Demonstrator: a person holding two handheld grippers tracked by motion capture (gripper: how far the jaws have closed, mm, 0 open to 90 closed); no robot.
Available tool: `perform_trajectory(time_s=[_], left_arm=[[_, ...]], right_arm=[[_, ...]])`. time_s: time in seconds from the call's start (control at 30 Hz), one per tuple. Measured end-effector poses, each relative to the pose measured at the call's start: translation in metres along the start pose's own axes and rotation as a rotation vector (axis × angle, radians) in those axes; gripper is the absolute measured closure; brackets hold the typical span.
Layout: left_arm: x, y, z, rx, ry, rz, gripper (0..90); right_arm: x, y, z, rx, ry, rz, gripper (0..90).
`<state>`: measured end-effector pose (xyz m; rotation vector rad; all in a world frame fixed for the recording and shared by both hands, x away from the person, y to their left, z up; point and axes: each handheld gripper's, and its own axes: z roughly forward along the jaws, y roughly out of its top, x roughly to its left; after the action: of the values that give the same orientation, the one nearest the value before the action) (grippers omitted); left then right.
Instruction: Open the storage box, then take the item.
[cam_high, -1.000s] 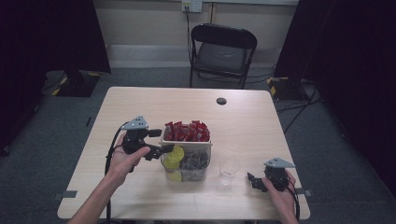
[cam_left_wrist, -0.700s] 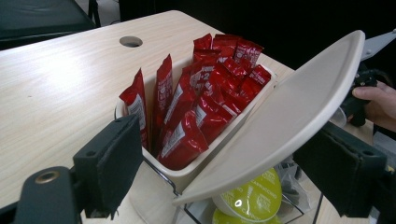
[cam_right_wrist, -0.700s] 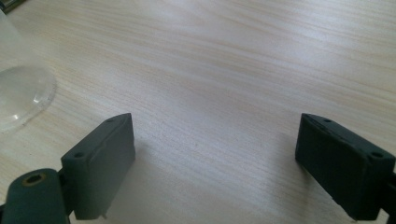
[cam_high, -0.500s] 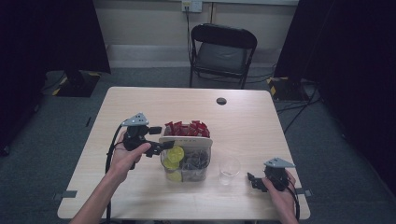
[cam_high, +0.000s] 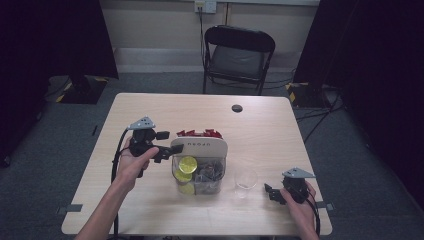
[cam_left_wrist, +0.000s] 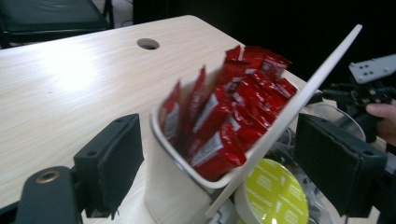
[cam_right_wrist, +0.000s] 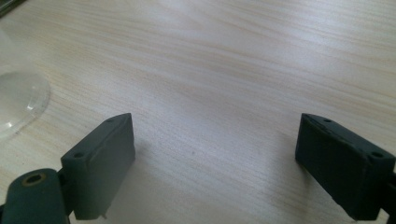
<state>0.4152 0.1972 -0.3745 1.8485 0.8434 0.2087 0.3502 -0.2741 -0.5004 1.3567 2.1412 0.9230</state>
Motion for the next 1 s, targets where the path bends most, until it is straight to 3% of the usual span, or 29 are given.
perform_trajectory(time_s=[0.2, 0.37, 0.6, 0.7, 1.0], left_arm=[[0.004, 0.000, 0.001, -0.004, 0.020, -0.018, 16.0], [0.006, -0.001, 0.003, 0.000, 0.005, -0.030, 14.8], [0.003, -0.001, 0.006, 0.021, 0.011, -0.011, 15.4], [0.004, -0.001, 0.005, 0.020, -0.002, -0.036, 16.4], [0.005, -0.002, 0.008, 0.040, 0.002, -0.014, 15.3]], right_arm=[[0.000, 0.000, 0.000, 0.000, 0.000, 0.000, 11.5], [0.000, 0.000, 0.000, 0.001, -0.008, 0.006, 11.5], [0.000, 0.000, -0.001, 0.001, -0.007, 0.004, 12.0], [-0.001, 0.000, -0.003, 0.006, 0.002, -0.002, 14.5], [0.004, 0.009, -0.015, -0.019, 0.010, -0.020, 18.6]])
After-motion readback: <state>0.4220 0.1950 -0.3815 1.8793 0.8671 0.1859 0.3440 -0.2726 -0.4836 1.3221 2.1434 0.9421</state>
